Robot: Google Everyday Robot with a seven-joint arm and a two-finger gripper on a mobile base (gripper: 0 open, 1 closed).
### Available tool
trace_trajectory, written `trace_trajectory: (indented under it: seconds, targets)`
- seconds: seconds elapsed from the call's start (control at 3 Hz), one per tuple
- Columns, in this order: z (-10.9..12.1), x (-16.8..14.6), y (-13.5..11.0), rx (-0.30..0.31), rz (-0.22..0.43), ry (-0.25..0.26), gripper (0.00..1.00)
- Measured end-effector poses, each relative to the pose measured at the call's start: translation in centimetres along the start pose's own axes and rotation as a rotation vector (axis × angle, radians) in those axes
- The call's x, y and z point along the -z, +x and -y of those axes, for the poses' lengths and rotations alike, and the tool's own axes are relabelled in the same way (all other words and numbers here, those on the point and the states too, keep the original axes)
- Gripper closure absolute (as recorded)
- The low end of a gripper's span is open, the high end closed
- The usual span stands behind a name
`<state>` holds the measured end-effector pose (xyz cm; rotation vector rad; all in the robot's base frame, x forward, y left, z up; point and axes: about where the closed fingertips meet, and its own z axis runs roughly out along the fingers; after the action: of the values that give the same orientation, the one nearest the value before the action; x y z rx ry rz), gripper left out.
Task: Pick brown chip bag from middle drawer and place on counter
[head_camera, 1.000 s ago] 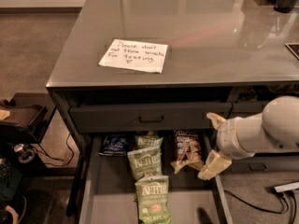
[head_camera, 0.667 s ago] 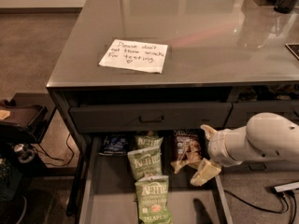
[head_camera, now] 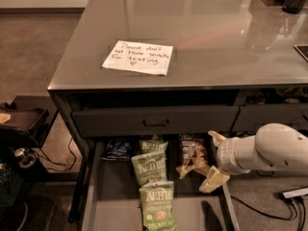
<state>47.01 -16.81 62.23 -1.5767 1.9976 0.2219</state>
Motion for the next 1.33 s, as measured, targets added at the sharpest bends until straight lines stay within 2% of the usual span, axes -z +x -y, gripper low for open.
trace_trajectory:
  seconds: [0.33, 0.67, 1.0, 1.33]
  targets:
    - [1.3, -2.7, 3.0, 0.044, 0.051, 0.056, 0.00]
    - [2.3, -6.0, 5.4, 0.071, 0.107, 0.076, 0.00]
    - [2.8, -9.4, 7.0, 0.075, 0.152, 0.062, 0.00]
    - [2.3, -13.0, 8.3, 0.084, 0.124, 0.011, 0.00]
